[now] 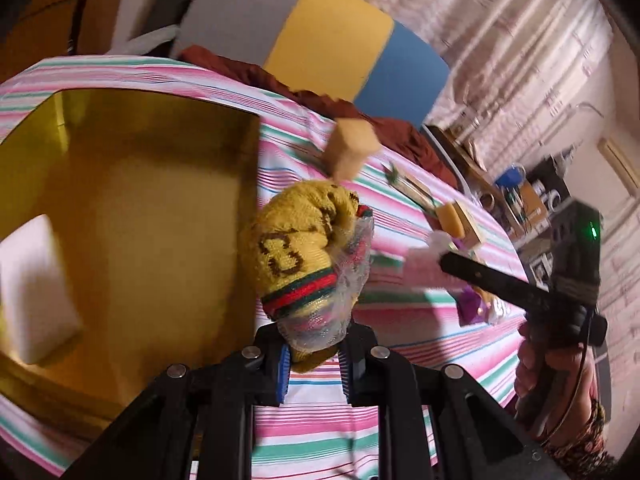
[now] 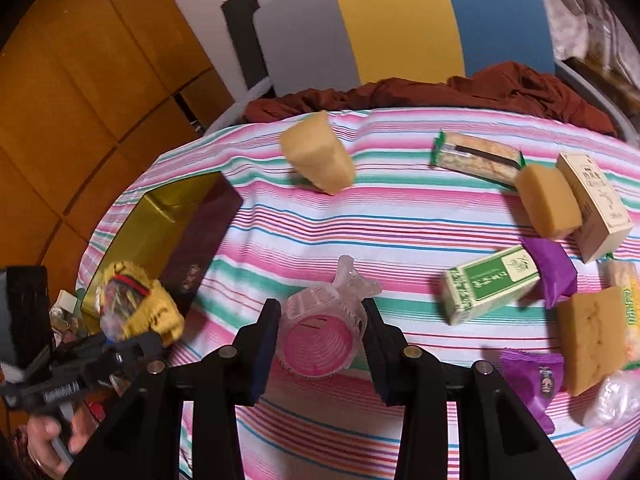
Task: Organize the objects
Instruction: 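Drop the yellow toy into the tray with left while right drops the pink roller in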
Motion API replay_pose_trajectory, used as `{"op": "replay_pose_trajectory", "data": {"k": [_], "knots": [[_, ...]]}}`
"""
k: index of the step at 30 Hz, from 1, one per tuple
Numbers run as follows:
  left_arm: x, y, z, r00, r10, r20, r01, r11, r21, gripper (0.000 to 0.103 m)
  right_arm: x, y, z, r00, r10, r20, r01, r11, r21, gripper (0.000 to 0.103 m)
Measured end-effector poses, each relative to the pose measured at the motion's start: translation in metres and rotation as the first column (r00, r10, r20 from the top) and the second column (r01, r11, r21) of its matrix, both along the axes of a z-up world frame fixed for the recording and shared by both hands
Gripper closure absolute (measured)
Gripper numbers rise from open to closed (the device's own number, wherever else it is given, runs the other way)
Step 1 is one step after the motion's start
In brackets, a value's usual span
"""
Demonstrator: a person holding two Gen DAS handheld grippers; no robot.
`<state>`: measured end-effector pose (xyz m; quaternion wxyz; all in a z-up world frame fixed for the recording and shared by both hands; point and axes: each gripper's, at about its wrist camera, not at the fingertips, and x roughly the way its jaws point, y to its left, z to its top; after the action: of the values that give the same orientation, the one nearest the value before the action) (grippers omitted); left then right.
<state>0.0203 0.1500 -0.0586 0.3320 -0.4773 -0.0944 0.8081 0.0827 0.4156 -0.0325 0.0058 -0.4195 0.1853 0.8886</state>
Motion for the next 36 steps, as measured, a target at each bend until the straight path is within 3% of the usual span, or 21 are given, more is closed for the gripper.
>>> {"op": "replay_pose_trajectory", "data": {"k": [3, 6, 9, 11, 14, 20, 27, 32, 36], "knots": [[-0.011, -0.019, -0.001, 0.999, 0.016, 0.049, -0.019, 0.997, 0.069, 0.085, 0.002, -0.008, 0.004, 1.0, 0.008, -0.015, -0.008, 1.0, -0.014, 0.062], [-0.017, -0.029, 0.007, 0.999, 0.049, 0.022, -0.049, 0.998, 0.041, 0.085, 0.007, -0.015, 0.009, 0.999, 0.01, -0.036, -0.012, 0.998, -0.055, 0.062], [-0.029, -0.046, 0.013, 0.996, 0.07, 0.047, -0.074, 0.992, 0.103, 0.085, 0.012, -0.025, 0.019, 0.997, 0.016, -0.071, -0.023, 0.995, -0.096, 0.062], [-0.035, -0.055, 0.016, 0.995, 0.097, 0.032, -0.099, 0.99, 0.102, 0.085, 0.013, -0.035, 0.026, 0.995, 0.025, -0.095, -0.038, 0.991, -0.128, 0.062], [-0.047, -0.069, 0.019, 0.991, 0.134, 0.012, -0.134, 0.988, 0.079, 0.085, 0.009, -0.054, 0.034, 0.991, 0.058, -0.124, -0.08, 0.98, -0.181, 0.062], [-0.078, -0.098, 0.011, 0.976, 0.218, 0.024, -0.218, 0.976, 0.004, 0.084, -0.01, -0.116, 0.038, 0.976, 0.169, -0.14, -0.194, 0.961, -0.197, 0.062], [-0.115, -0.135, -0.01, 0.946, 0.312, 0.085, -0.307, 0.949, -0.067, 0.083, -0.039, -0.189, 0.025, 0.946, 0.306, -0.104, -0.319, 0.935, -0.154, 0.062], [-0.128, -0.147, -0.023, 0.923, 0.36, 0.135, -0.352, 0.933, -0.077, 0.075, -0.062, -0.229, 0.005, 0.928, 0.37, -0.045, -0.373, 0.921, -0.109, 0.062], [-0.128, -0.151, -0.027, 0.914, 0.375, 0.155, -0.369, 0.927, -0.066, 0.059, -0.075, -0.244, -0.009, 0.918, 0.396, -0.017, -0.396, 0.914, -0.089, 0.062]]}}
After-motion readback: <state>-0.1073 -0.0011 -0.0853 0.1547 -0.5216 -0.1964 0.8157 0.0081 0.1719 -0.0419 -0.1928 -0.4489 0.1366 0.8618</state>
